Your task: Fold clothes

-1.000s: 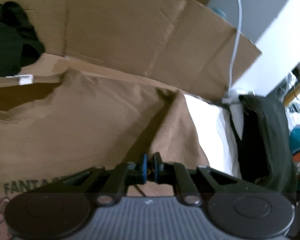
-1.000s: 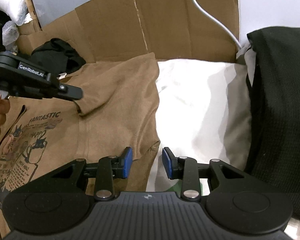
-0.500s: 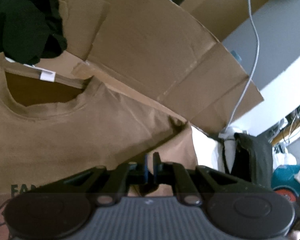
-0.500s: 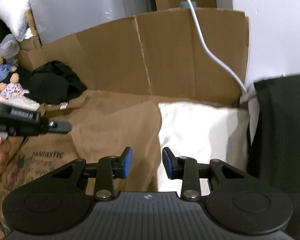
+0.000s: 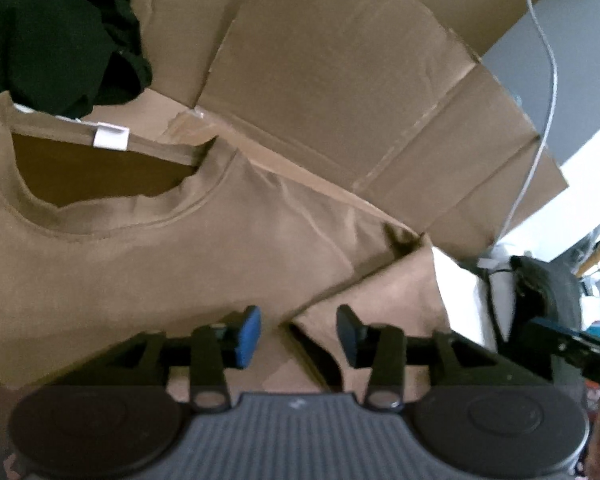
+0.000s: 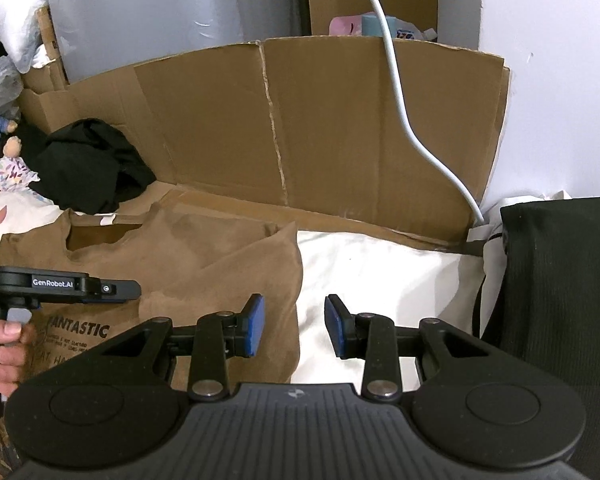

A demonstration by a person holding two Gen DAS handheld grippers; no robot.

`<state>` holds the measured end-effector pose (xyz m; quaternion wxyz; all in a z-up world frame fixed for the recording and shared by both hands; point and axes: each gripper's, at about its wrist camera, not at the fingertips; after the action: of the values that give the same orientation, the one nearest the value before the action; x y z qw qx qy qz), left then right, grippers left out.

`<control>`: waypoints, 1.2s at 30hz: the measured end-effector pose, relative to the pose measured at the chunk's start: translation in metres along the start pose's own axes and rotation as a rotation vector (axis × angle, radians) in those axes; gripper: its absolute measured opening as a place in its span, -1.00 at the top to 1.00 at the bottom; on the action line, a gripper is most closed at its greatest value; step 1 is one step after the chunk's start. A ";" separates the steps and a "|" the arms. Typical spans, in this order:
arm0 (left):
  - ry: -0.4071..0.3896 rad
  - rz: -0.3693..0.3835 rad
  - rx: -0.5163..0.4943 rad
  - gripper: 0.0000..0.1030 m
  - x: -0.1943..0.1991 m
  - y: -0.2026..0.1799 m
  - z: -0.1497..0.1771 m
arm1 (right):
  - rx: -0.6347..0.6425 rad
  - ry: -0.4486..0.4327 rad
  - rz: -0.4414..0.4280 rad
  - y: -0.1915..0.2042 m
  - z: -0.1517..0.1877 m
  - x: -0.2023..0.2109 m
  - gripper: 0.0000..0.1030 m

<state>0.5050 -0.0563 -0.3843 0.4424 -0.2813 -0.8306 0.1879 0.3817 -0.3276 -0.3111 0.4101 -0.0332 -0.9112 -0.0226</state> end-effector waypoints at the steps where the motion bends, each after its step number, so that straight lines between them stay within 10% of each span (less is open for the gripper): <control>1: 0.009 -0.027 -0.020 0.20 -0.004 -0.002 0.000 | 0.003 0.002 0.001 0.000 0.000 0.000 0.28; 13: 0.021 -0.103 -0.181 0.22 -0.026 -0.034 0.020 | 0.000 0.021 0.028 -0.002 0.000 -0.003 0.28; 25: 0.034 -0.070 -0.041 0.82 -0.026 -0.028 0.016 | 0.000 0.017 0.018 -0.002 -0.004 0.006 0.28; 36: -0.023 0.045 0.021 0.86 -0.006 -0.023 0.013 | 0.037 0.018 0.022 0.008 -0.020 0.013 0.28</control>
<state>0.4899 -0.0793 -0.3823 0.4313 -0.2929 -0.8272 0.2098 0.3892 -0.3208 -0.2880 0.4190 -0.0355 -0.9073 -0.0013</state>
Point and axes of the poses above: each gripper's, at about its wrist camera, not at the fingertips, and x roughly against the way its jaws point, y to its left, z to its underside, and after that the axes turned 7 degrees about z, right-handed
